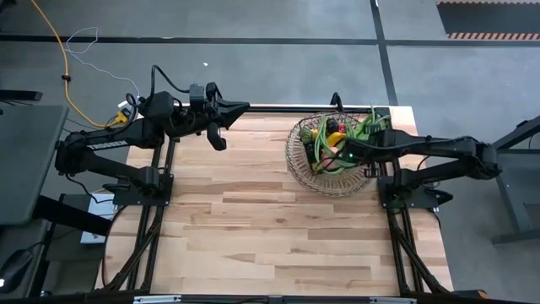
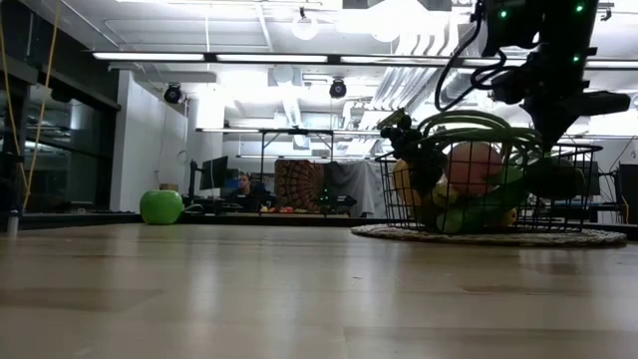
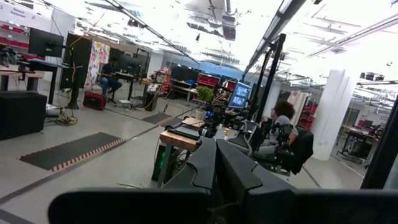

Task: Build produce basket
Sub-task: Put the green string beans into the wire basket, then put the green apple into the wire basket

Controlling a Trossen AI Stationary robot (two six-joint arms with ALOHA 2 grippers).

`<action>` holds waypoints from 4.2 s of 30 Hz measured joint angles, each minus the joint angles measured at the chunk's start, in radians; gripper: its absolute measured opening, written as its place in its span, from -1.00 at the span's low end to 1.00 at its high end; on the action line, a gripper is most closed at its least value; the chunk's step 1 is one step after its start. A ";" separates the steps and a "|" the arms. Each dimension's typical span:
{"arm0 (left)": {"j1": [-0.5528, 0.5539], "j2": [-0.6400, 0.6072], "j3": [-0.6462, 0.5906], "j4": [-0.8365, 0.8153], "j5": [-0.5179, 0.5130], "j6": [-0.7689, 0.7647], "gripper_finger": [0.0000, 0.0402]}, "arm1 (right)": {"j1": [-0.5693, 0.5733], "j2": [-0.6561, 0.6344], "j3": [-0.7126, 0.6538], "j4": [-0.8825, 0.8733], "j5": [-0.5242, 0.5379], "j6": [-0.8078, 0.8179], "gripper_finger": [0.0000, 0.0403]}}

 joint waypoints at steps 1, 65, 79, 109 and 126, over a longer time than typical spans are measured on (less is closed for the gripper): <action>0.000 0.000 0.000 0.000 0.000 0.000 -1.00 | -0.009 0.000 0.000 0.000 0.004 -0.015 -1.00; 0.010 -0.141 0.000 -0.140 -0.007 -0.007 -1.00 | -1.011 -0.112 0.242 0.184 -0.509 0.597 -1.00; 0.005 -0.272 -0.081 -0.272 -0.013 0.010 -1.00 | -0.764 -0.414 0.265 0.707 -0.991 0.521 -1.00; -0.021 -0.285 -0.235 -0.206 0.058 0.057 -1.00 | 0.067 -0.157 -0.080 1.488 -0.701 0.434 -1.00; 0.099 -0.139 -0.010 -0.772 -0.191 -0.008 -0.07 | 0.062 -0.157 -0.079 1.470 -0.677 0.434 -1.00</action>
